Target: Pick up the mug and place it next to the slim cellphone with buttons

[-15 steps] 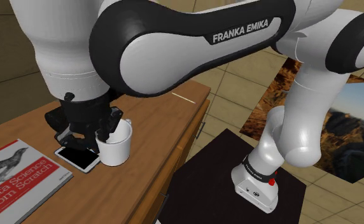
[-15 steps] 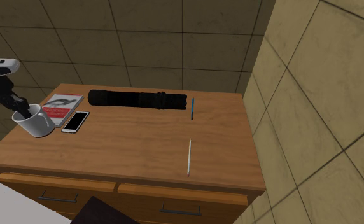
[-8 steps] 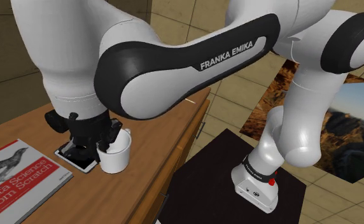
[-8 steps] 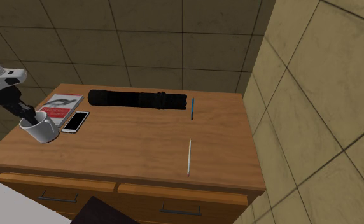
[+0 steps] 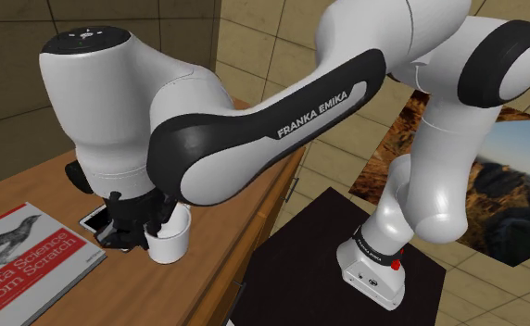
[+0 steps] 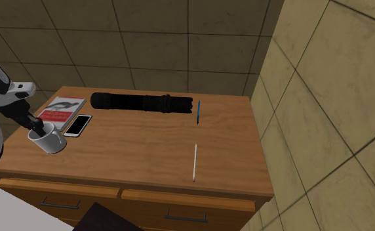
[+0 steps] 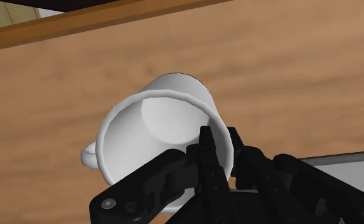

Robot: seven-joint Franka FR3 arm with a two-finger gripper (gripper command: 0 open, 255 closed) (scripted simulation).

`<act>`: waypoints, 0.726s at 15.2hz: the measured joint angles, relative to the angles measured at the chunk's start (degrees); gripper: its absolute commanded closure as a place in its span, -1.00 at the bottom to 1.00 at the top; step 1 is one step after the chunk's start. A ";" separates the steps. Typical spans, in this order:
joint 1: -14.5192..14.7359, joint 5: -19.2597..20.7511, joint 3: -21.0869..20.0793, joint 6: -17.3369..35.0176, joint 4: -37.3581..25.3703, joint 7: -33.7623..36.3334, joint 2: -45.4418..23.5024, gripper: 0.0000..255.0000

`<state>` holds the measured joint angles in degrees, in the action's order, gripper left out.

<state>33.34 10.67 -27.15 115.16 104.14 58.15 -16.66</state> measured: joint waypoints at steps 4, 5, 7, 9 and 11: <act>0.21 0.88 0.31 2.72 1.52 0.64 -1.40 1.00; 0.25 0.98 0.34 3.01 1.65 0.72 -1.57 1.00; 0.28 1.08 0.38 3.18 1.64 0.77 -1.75 1.00; 0.28 1.10 0.39 3.22 1.65 0.78 -1.78 1.00; 0.28 1.10 0.39 3.23 1.66 0.78 -1.78 -1.00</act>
<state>33.62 11.78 -26.76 118.40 105.79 58.93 -18.45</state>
